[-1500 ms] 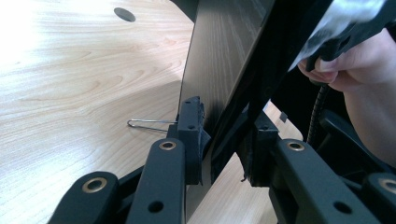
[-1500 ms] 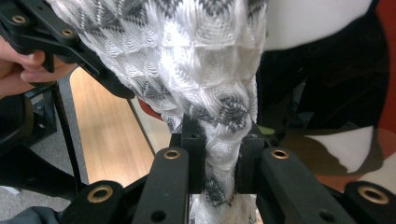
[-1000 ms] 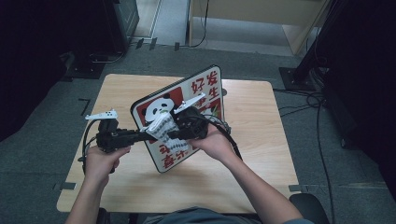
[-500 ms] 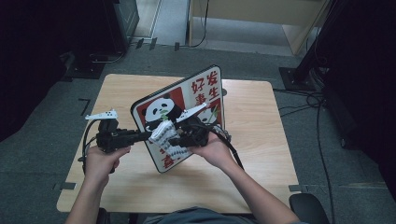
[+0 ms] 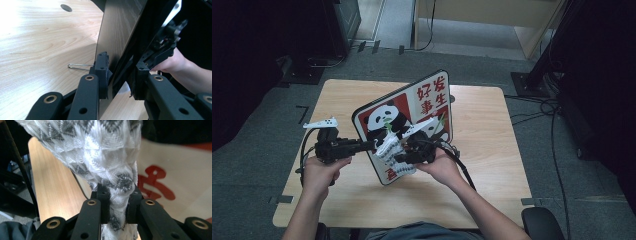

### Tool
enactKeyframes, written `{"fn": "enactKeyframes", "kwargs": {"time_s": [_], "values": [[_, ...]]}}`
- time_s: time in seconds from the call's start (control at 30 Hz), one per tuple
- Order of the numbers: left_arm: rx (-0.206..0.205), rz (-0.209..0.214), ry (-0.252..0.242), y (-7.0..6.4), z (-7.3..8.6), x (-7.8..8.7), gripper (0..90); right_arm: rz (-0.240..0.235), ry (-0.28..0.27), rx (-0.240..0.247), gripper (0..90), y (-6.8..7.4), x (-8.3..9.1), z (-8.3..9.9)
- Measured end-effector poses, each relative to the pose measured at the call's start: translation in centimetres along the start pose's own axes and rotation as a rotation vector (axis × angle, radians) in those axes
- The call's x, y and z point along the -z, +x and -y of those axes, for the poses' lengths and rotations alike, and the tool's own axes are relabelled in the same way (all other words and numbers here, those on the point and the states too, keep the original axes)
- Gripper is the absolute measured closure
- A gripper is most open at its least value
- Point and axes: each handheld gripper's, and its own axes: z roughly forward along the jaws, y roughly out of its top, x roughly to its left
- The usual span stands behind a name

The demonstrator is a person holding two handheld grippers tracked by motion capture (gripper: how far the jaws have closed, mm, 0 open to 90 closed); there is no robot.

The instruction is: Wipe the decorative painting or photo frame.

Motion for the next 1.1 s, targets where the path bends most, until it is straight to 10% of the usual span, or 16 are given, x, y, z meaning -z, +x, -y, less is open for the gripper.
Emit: {"fn": "enactKeyframes", "kwargs": {"time_s": [0.8, 1.1], "values": [[0.002, 0.003, 0.000, 0.1, 0.0, 0.0, 72.7, -0.031, 0.068, -0.027, 79.3, -0.7, -3.1, 3.4], [0.011, -0.002, -0.014, 0.3, -0.1, 0.3, 66.4, -0.040, 0.038, 0.012, 80.1, 0.3, -1.1, 2.1]]}}
